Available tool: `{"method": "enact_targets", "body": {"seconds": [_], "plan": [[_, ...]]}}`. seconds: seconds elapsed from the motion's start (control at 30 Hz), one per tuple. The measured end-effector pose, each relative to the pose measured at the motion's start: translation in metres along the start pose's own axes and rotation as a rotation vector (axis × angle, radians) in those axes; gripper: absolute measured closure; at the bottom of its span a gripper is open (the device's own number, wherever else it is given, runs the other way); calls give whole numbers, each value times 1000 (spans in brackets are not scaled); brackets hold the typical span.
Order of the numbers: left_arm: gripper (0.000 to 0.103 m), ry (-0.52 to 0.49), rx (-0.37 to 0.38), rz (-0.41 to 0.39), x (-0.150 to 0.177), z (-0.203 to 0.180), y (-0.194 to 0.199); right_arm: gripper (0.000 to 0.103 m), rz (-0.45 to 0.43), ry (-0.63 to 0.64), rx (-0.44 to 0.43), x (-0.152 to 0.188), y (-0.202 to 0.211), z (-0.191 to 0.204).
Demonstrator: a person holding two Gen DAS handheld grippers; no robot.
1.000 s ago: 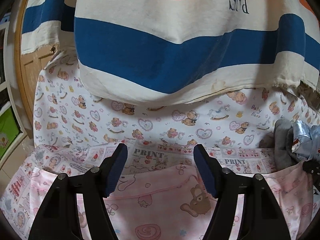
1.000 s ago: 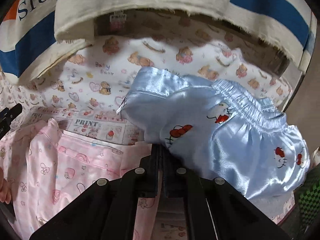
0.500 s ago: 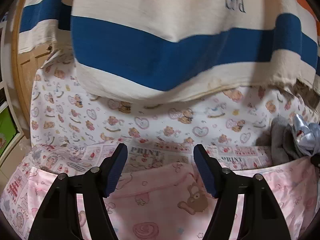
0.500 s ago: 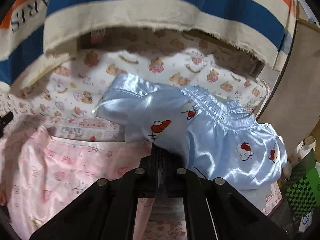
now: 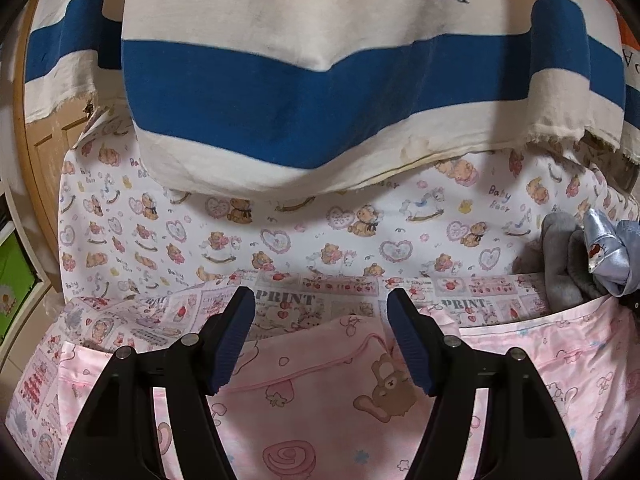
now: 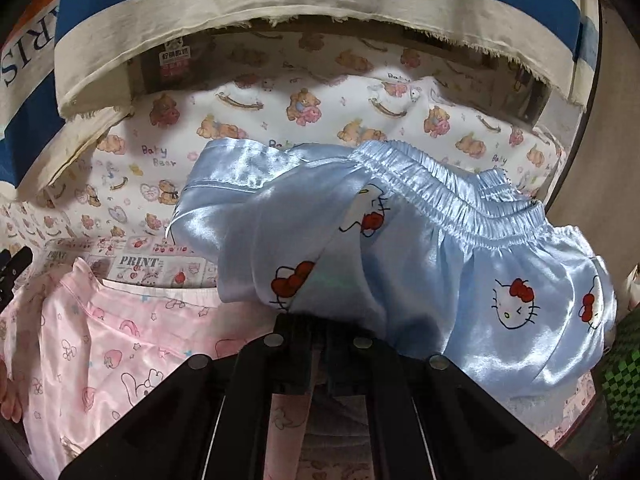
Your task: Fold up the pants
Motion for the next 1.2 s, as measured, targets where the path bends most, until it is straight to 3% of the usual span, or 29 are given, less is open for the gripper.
{"method": "enact_targets", "body": {"seconds": [0.07, 0.13, 0.2, 0.27, 0.37, 0.43, 0.57, 0.73, 0.83, 0.9, 1.03, 1.1, 1.2], "plan": [[35, -6, -4, -20, -5, 0, 6, 95, 16, -15, -26, 0, 5, -2], [34, -12, -1, -48, -11, -1, 15, 84, 25, -34, -71, -1, 13, -3], [33, -18, 8, -81, -18, -3, 26, 42, 19, -53, -119, -2, 20, -2], [30, -34, 6, -131, -27, -6, 39, 34, 4, -72, -122, -2, 26, 1], [29, -83, -29, -170, -37, -9, 56, 34, 26, -23, -90, 9, 33, 8], [29, -112, -36, -206, -41, -9, 77, 34, -11, -7, -73, 9, 51, 5], [24, -229, -160, -267, -41, 1, 122, 33, -83, -15, -53, 9, 89, -6], [24, -177, -120, -284, -25, 23, 171, 33, -159, -17, -104, 27, 137, 6], [23, -176, -107, -317, -13, 32, 201, 33, -246, -29, -106, 37, 175, 15], [20, -176, -99, -342, -6, 37, 222, 33, -318, -34, -141, 43, 206, 25], [12, -169, -62, -397, 5, 44, 261, 32, -382, -57, -266, 57, 248, 47], [0, -158, -55, -426, 8, 49, 277, 30, -411, -59, -320, 66, 265, 61], [0, -138, -57, -467, 13, 57, 299, 29, -465, -42, -341, 79, 285, 79]]}}
Point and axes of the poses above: each gripper's, at about its wrist camera, not at the fingertips, and y roughly against the way its jaws point, z to its left, x to its underside, the point moved 9 cm from there along -y, roughly the way its jaws point, and after that the axes turned 5 degrees about x, right-handed, at the moved point
